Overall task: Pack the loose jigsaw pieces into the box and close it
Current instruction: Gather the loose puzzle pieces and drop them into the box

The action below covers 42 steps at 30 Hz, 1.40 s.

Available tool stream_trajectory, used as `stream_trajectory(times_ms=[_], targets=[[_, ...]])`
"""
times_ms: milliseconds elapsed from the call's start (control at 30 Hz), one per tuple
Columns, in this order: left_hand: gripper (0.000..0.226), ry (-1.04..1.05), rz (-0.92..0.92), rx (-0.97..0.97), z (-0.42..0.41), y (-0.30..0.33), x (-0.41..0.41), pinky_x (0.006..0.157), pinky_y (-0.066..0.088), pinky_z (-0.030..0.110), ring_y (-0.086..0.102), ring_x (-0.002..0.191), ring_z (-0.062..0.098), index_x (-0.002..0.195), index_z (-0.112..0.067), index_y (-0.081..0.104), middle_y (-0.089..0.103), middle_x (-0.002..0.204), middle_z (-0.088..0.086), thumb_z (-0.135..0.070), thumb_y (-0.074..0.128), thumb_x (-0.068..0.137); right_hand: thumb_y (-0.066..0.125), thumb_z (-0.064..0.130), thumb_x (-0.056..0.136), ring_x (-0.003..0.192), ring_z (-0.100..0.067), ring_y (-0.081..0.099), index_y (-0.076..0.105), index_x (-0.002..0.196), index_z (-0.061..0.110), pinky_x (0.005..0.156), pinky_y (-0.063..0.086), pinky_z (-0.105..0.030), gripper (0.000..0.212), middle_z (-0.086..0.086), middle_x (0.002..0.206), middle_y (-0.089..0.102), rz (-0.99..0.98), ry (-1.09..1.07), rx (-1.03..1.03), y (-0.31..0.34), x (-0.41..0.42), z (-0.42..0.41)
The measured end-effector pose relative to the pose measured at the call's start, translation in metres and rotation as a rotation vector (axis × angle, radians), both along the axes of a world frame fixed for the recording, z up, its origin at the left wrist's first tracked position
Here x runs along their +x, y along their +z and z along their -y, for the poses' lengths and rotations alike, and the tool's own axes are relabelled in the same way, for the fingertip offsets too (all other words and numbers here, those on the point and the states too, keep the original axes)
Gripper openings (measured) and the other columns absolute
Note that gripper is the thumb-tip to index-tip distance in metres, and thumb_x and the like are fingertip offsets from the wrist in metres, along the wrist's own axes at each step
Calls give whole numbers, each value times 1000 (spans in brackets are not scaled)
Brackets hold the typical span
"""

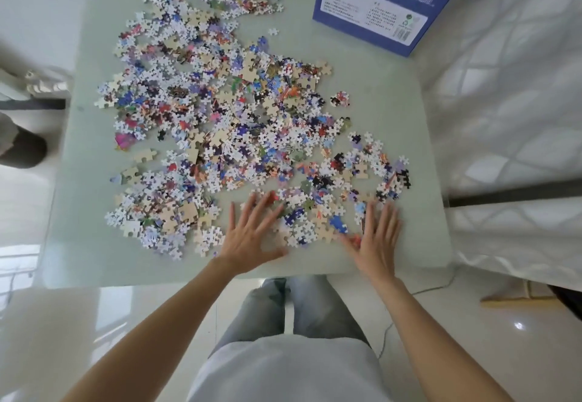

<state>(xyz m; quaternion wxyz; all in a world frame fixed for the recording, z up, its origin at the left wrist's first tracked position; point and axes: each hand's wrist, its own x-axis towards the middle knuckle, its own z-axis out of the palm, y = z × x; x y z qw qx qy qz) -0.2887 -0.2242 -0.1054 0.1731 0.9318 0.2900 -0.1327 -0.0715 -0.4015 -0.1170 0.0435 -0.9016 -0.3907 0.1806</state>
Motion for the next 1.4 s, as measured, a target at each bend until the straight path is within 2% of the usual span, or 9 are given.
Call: stream_trajectory(times_ms=[100, 333, 533, 600, 767, 867, 1133, 1300, 1400], targets=[[85, 8, 39, 75, 8, -10, 5, 111, -10, 57, -19, 141, 26, 145, -37, -10, -14, 155, 2, -81, 15, 77, 11, 73, 85, 142, -39, -7, -2, 150, 18, 116, 1, -51, 87, -24, 154, -4, 48, -24, 21, -4, -24, -43], [70, 92, 117, 180, -54, -23, 15, 113, -9, 47, -5, 143, 18, 147, -34, 0, -2, 156, 1, -68, 10, 88, 26, 59, 94, 142, -38, -11, -2, 149, 16, 114, -12, -44, 75, -25, 153, -8, 35, 96, 98, -12, -46, -175], [56, 258, 375, 72, -92, 5, -3, 114, 21, 47, 25, 138, 24, 139, -26, 36, 30, 149, 4, -56, 31, 91, 43, 45, 94, 143, -36, 6, 36, 142, 17, 116, 1, -48, 56, -23, 153, 10, -46, 285, 390, 2, -32, -211], [53, 356, 431, 109, -86, 8, -27, 113, 23, 46, 31, 134, 22, 135, -24, 42, 38, 145, 3, -52, 39, 91, 46, 47, 92, 142, -33, 11, 37, 139, 19, 116, 7, -51, 56, -20, 152, 16, -6, 324, 469, 7, -32, -188], [68, 782, 207, 177, -46, -4, -103, 114, -6, 48, 4, 143, 26, 142, -30, 31, 16, 154, 5, -64, 35, 83, 41, 65, 85, 143, -36, 1, 24, 147, 21, 114, 5, -55, 78, -17, 155, 7, 56, 515, 257, -1, -51, -88], [75, 925, 109, 117, -38, -11, -120, 113, -6, 53, -11, 143, 28, 145, -37, 14, -4, 156, 5, -71, 25, 79, 30, 65, 89, 144, -37, 2, 21, 148, 23, 113, 11, -59, 73, -18, 156, 6, 136, 625, 156, -14, -65, -81], [77, 714, 109, 135, -65, -18, -41, 113, -10, 50, -11, 142, 30, 148, -29, 5, -8, 155, 11, -71, 13, 84, 25, 60, 91, 144, -33, 4, 24, 148, 25, 114, 3, -57, 66, -18, 155, 10, 168, 630, 132, -14, -67, -135], [82, 639, 157, 102, -96, -18, 15, 115, -7, 49, -9, 143, 27, 148, -25, 3, -7, 156, 10, -73, 17, 83, 42, 52, 91, 137, -30, 22, 46, 131, 24, 113, 17, -51, 49, -15, 148, 31, 147, 574, 274, -16, -55, -175], [78, 642, 347, -55, -110, -6, 23, 116, 1, 47, -1, 144, 21, 147, -25, 15, 5, 156, 5, -68, 34, 85, 51, 47, 88, 121, -25, 35, 58, 114, 19, 100, 29, -35, 38, -15, 133, 45, 179, 447, 363, -10, -50, -179]])
